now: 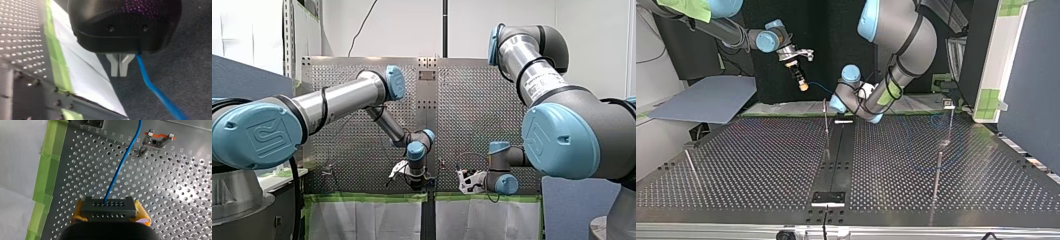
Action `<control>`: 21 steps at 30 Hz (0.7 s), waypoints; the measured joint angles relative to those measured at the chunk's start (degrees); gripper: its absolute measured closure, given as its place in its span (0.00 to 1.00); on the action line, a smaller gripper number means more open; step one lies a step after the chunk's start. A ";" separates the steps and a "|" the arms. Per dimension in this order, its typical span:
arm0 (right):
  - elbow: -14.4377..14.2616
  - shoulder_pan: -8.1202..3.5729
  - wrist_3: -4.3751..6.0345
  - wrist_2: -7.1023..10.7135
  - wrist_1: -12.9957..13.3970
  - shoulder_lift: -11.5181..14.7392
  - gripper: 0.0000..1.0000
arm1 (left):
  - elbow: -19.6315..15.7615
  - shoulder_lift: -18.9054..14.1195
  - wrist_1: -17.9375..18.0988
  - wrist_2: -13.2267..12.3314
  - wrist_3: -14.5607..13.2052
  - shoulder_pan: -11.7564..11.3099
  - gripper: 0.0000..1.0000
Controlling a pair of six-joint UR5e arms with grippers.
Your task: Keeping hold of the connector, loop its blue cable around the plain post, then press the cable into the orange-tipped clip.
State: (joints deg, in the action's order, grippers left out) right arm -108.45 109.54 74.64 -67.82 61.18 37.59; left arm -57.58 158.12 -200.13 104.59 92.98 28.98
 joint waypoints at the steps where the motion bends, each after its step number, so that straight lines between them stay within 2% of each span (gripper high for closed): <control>1: 0.01 -0.02 0.00 -0.10 0.00 0.00 1.00 | -0.59 -0.59 0.62 0.12 0.34 -0.10 1.00; 8: 0.13 -0.35 0.02 -0.93 -0.21 0.00 1.00 | -4.14 -4.15 4.18 1.07 1.75 -0.35 1.00; 15: 0.73 -1.24 1.17 -2.87 -1.37 0.00 1.00 | -7.93 -7.94 7.98 1.80 3.13 0.12 1.00; 21: 1.14 -1.76 1.38 -3.48 -2.18 0.00 1.00 | -11.32 -10.77 11.37 3.25 3.87 1.01 1.00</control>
State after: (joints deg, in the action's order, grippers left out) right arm -107.31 107.78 76.02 -71.30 59.00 37.59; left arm -68.91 147.35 -188.77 107.85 96.86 29.99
